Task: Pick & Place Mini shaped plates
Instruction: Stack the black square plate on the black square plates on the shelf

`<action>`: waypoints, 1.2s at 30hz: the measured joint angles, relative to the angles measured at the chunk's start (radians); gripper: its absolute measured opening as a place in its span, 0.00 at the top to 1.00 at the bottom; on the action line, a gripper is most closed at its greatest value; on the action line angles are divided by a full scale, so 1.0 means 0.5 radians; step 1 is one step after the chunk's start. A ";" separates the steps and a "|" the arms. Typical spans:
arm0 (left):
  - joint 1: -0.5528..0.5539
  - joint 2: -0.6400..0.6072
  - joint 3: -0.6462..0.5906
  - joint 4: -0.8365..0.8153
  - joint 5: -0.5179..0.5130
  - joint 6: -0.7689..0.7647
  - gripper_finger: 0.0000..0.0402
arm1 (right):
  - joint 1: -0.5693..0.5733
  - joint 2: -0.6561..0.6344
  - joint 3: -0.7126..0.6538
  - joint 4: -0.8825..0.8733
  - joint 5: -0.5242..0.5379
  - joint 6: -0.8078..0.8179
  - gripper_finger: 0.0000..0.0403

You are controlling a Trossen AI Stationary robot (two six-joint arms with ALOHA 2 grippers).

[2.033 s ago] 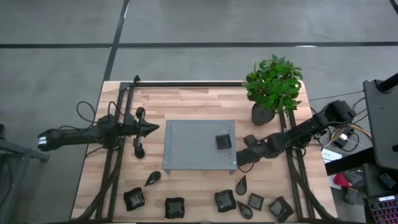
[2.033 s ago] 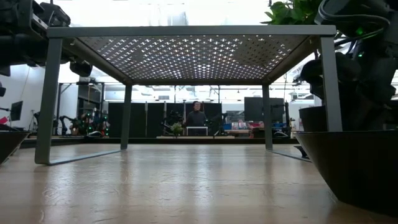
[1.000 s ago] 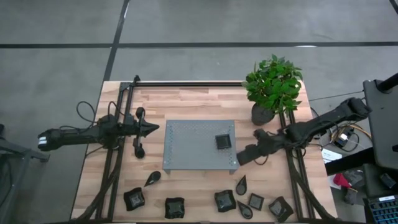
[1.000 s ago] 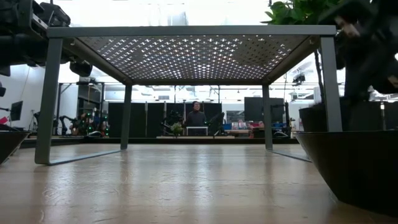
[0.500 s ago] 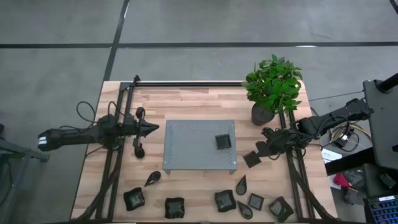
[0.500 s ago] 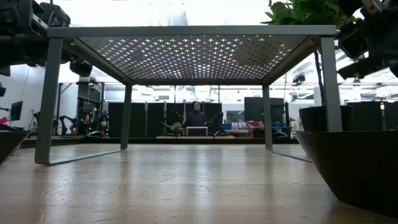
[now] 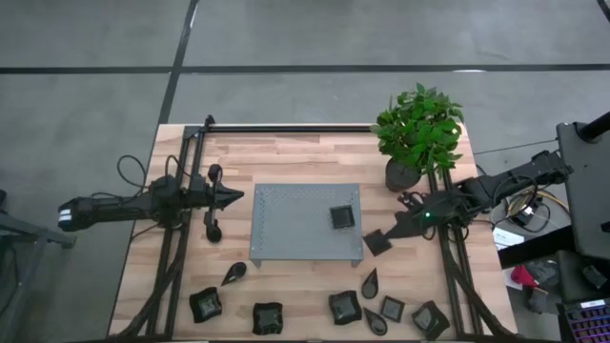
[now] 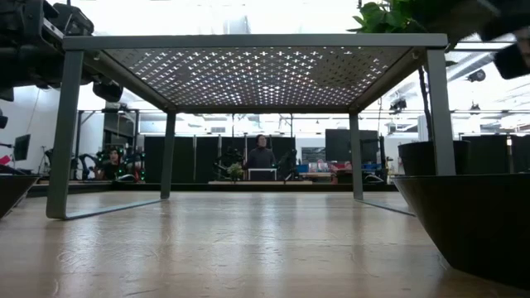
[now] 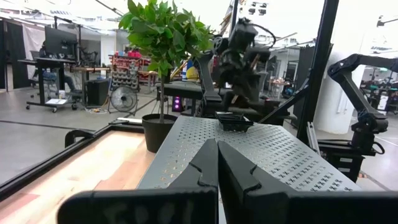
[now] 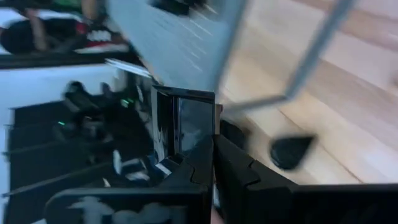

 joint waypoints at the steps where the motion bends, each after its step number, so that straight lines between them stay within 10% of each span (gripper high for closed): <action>1: 0.000 0.000 0.000 0.000 0.001 0.000 1.00 | 0.000 0.015 0.016 0.050 0.046 -0.025 0.98; 8: 0.000 0.000 0.000 0.000 0.000 0.000 1.00 | -0.002 0.176 0.153 0.198 0.414 -0.139 0.98; 36: 0.000 0.000 0.000 0.000 0.000 0.000 1.00 | -0.364 0.590 0.161 0.536 0.353 -0.360 0.98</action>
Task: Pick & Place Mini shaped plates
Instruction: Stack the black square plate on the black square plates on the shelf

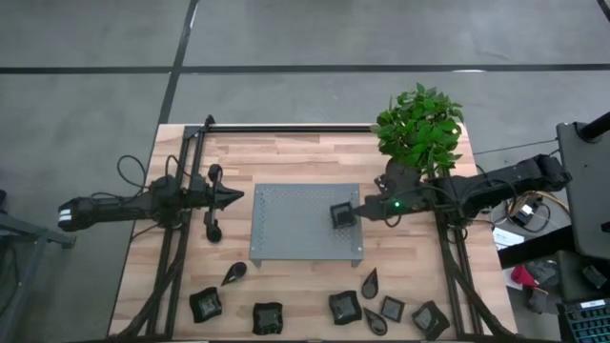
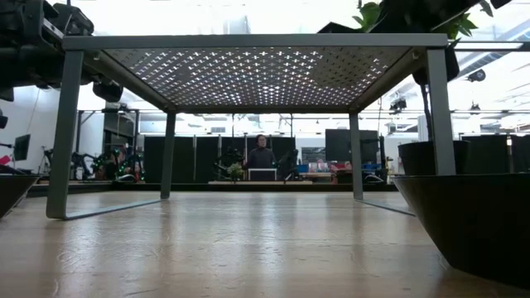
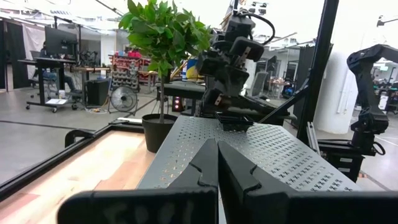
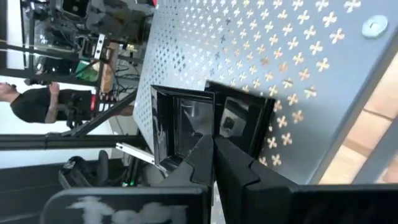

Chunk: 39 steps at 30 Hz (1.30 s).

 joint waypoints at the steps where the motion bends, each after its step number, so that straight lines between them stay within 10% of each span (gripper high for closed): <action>1: 0.001 0.000 0.000 0.000 0.000 0.000 1.00 | -0.002 0.004 0.000 -0.001 0.000 -0.001 0.98; 39: 0.000 0.000 0.000 0.001 0.000 0.000 1.00 | -0.007 0.036 -0.003 -0.050 0.102 -0.081 0.98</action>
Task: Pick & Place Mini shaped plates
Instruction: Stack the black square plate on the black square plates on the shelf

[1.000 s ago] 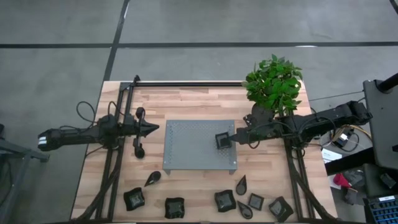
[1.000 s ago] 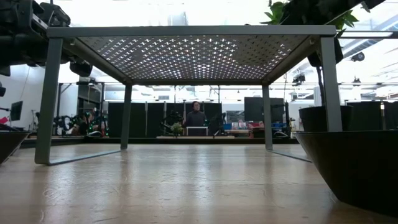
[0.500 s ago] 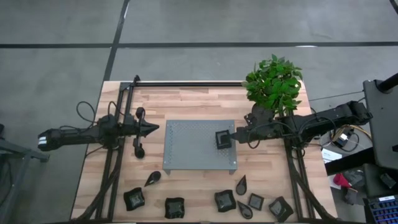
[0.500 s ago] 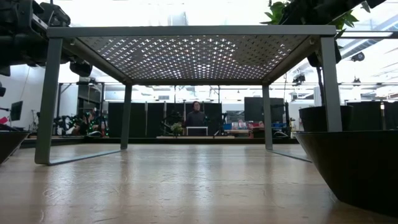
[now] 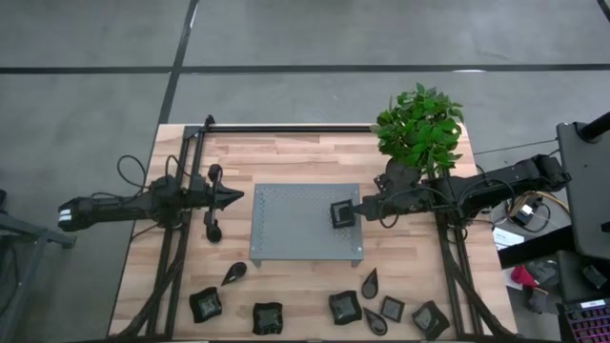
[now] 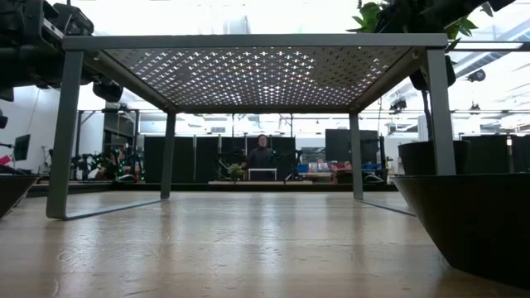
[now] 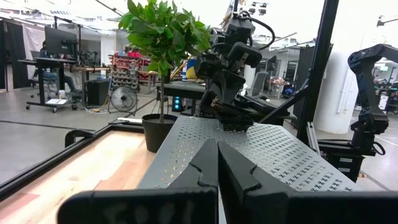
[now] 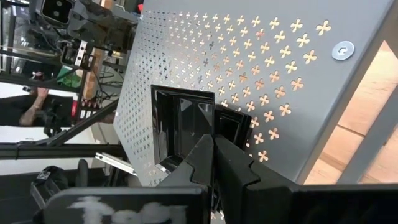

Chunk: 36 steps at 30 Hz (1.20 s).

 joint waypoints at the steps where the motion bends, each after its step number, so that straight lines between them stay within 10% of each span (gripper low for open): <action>1: 0.000 0.000 0.000 -0.001 0.000 0.000 1.00 | 0.000 0.000 0.000 0.001 0.000 -0.001 0.98; 20: 0.000 0.000 0.000 0.000 -0.001 0.000 1.00 | 0.001 -0.054 -0.001 0.052 -0.124 -0.018 0.73; 36: 0.000 0.000 0.000 -0.001 -0.001 0.000 1.00 | 0.267 -0.117 -0.001 0.030 -0.522 -0.323 0.76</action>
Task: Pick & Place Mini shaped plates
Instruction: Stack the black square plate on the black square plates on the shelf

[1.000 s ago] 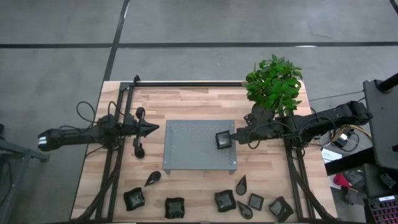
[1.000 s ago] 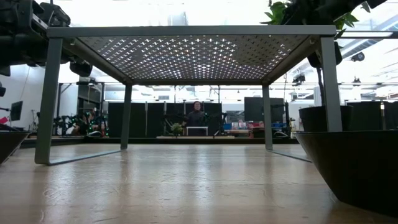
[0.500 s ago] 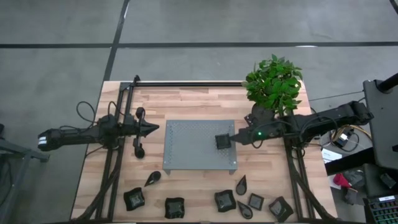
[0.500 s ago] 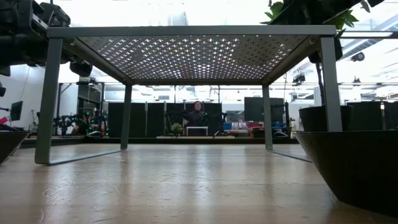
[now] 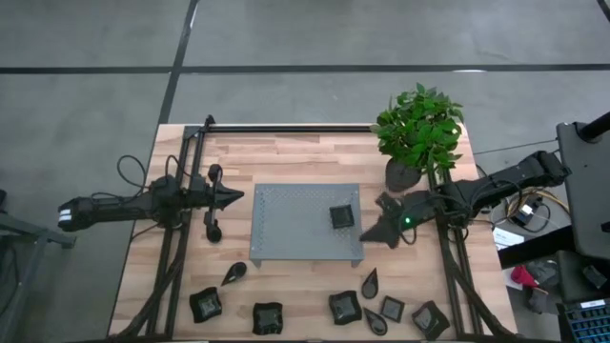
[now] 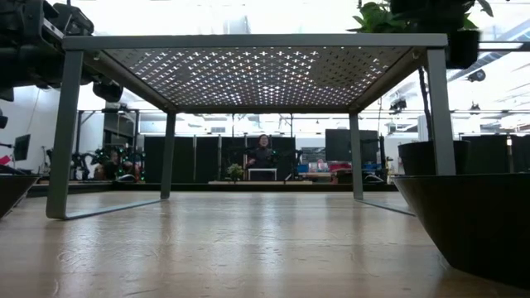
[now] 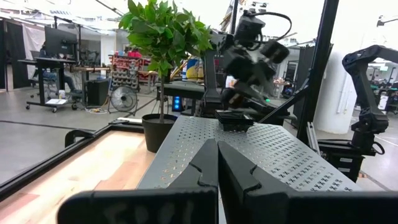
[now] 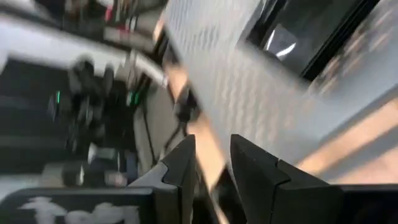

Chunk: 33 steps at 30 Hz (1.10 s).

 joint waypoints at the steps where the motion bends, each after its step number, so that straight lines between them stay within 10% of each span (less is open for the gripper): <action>1: 0.000 0.000 0.000 0.001 0.000 0.000 1.00 | 0.032 0.007 0.000 0.000 -0.046 -0.002 0.77; 33: 0.000 -0.001 0.000 0.000 0.000 0.000 1.00 | 0.659 0.709 -0.001 0.006 -0.319 0.170 0.82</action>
